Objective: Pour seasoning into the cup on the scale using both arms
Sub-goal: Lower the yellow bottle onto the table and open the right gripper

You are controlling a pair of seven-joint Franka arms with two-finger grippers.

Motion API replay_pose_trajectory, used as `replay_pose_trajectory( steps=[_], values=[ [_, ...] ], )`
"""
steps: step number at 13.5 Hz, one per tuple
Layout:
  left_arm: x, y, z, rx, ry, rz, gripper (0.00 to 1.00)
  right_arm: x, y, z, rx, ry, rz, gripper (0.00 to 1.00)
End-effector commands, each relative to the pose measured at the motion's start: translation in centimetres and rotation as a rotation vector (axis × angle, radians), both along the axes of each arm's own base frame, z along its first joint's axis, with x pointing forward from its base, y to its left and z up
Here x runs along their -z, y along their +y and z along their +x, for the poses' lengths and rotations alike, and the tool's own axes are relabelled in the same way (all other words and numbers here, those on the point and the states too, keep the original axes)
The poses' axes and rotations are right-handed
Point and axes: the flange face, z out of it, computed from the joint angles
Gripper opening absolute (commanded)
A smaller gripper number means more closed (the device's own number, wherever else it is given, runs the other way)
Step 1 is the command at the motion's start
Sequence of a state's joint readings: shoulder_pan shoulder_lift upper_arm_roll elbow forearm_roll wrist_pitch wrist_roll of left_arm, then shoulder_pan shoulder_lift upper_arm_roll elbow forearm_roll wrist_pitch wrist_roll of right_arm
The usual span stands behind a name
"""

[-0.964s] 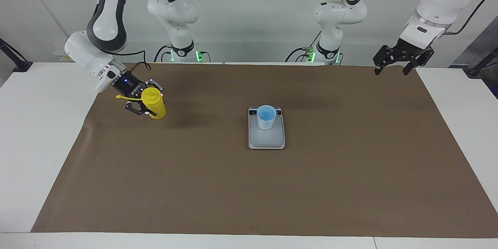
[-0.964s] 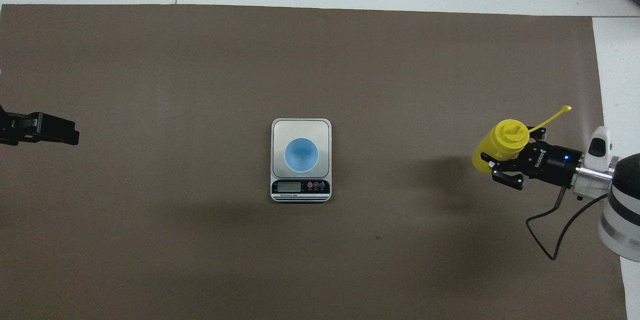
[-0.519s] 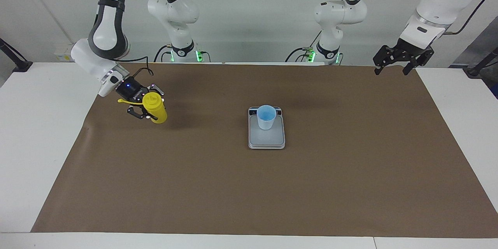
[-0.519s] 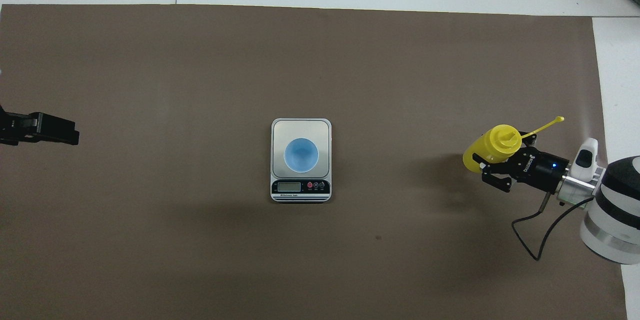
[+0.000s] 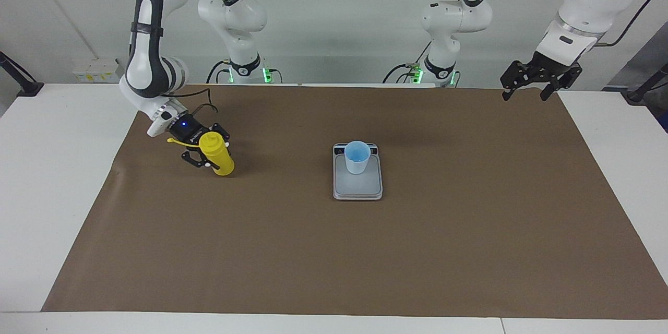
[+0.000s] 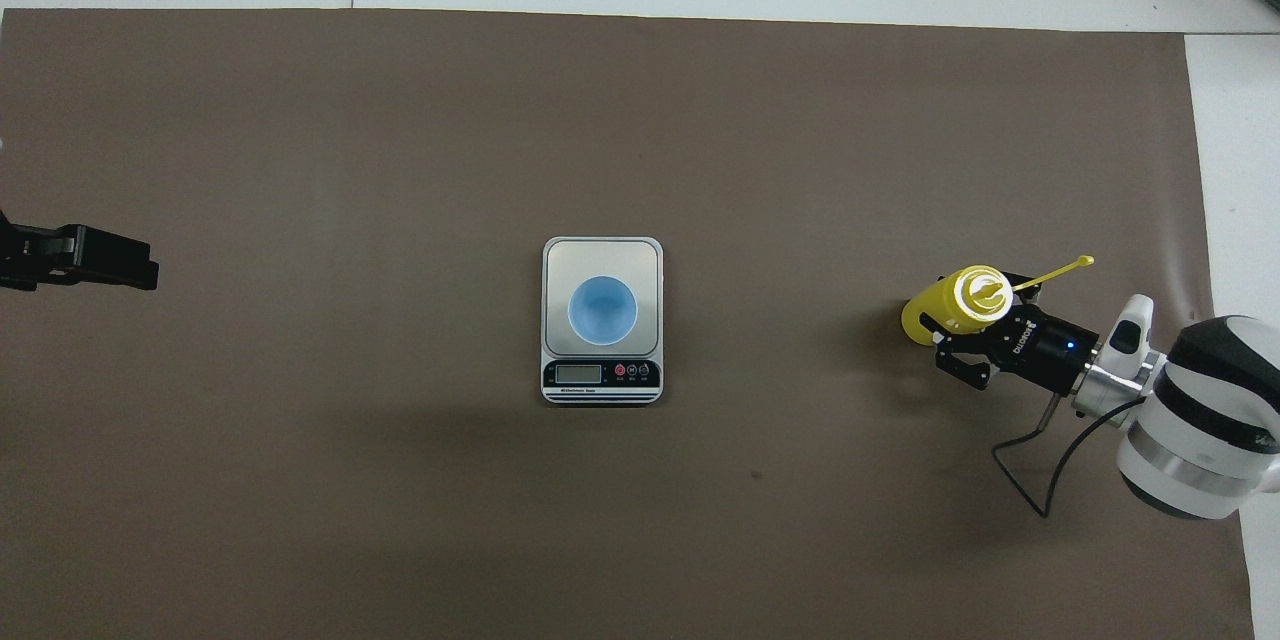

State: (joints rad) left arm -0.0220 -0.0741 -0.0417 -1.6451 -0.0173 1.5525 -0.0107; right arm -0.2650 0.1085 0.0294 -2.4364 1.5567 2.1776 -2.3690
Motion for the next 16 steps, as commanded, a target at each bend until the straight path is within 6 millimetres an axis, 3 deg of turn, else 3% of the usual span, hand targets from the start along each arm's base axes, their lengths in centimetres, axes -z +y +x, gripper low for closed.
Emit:
replay_pose_trajectory(
  steps=[1,7,12,16],
  values=[
    [-0.3,0.1,-0.7,-0.011,0.004,-0.01,1.0,-0.3,0.5,0.3,0.009,-0.028,0.001,1.0],
    [-0.3,0.1,-0.7,-0.011,0.004,-0.01,1.0,-3.1,0.4,0.4,0.016,-0.076,-0.017,1.0],
    [-0.3,0.1,-0.7,-0.011,0.004,-0.01,1.0,-3.6,0.1,-1.9,0.007,-0.07,-0.059,1.0],
    [-0.3,0.1,-0.7,-0.011,0.004,-0.01,1.0,-4.6,-3.0,-3.0,-0.089,-0.066,-0.209,1.0]
  ],
)
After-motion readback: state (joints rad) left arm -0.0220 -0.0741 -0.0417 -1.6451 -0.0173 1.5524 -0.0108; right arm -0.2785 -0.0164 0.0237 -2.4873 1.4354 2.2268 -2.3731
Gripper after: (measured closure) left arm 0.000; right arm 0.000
